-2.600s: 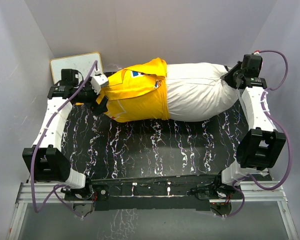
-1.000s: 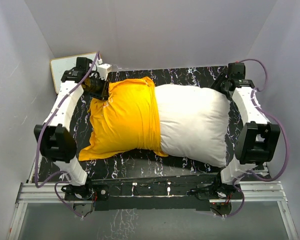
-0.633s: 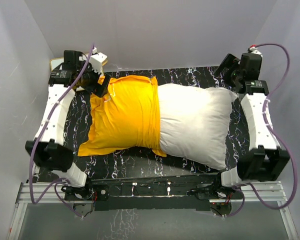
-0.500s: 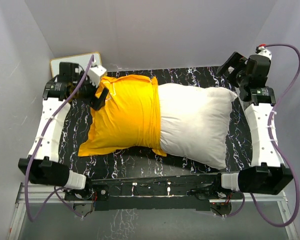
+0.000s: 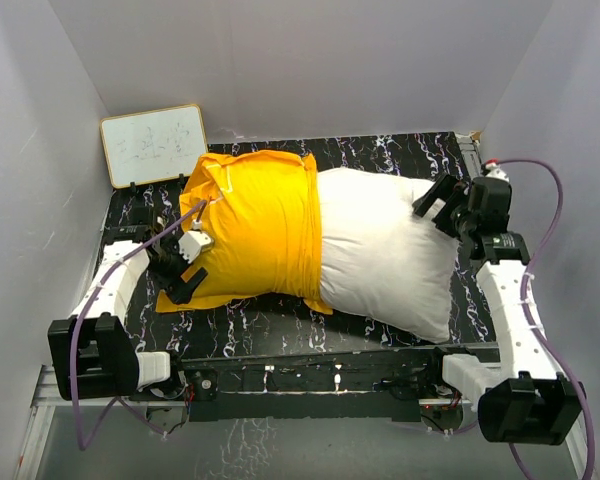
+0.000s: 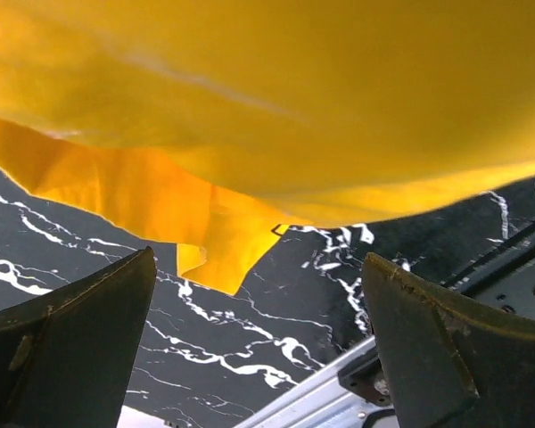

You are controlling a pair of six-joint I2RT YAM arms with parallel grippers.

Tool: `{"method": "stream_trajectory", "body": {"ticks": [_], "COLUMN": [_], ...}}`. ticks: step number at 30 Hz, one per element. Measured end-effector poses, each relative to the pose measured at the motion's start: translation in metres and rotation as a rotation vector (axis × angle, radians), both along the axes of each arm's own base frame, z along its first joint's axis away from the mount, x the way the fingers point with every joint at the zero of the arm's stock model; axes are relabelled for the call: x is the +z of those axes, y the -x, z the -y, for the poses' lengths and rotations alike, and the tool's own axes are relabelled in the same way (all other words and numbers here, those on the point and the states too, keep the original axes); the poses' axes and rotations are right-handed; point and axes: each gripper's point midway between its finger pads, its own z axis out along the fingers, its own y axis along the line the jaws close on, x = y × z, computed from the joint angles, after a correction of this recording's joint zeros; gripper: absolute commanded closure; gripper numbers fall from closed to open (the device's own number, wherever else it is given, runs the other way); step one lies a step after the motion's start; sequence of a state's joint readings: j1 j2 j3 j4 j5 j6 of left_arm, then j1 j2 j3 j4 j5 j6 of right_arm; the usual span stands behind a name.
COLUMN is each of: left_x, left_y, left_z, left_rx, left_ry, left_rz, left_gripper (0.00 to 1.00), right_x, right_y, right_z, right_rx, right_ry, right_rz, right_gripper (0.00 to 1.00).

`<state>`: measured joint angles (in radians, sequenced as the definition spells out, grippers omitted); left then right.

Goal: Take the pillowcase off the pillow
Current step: Remove the pillow from the pillowcase.

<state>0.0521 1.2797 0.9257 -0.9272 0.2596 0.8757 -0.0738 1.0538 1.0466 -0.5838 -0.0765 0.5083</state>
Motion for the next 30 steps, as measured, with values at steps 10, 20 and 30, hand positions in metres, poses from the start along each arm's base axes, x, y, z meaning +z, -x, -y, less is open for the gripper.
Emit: {"method": "stream_trajectory", "body": {"ticks": [10, 20, 30], "left_x": [-0.028, 0.015, 0.101], "left_y": [-0.026, -0.044, -0.071], "left_z": [0.009, 0.010, -0.069], "left_rx": [0.031, 0.023, 0.140], "left_ry": [0.082, 0.111, 0.053], "left_rz": [0.041, 0.068, 0.290], "left_gripper": [0.88, 1.00, 1.00], "right_x": [-0.038, -0.050, -0.071], "right_y": [-0.003, -0.040, -0.074], "right_z": [-0.013, -0.013, 0.005], "right_rx": [0.052, 0.043, -0.085], "right_ry": [-0.031, -0.038, -0.033], "right_rz": [0.011, 0.004, -0.073], "right_gripper": [0.12, 0.92, 0.92]}}
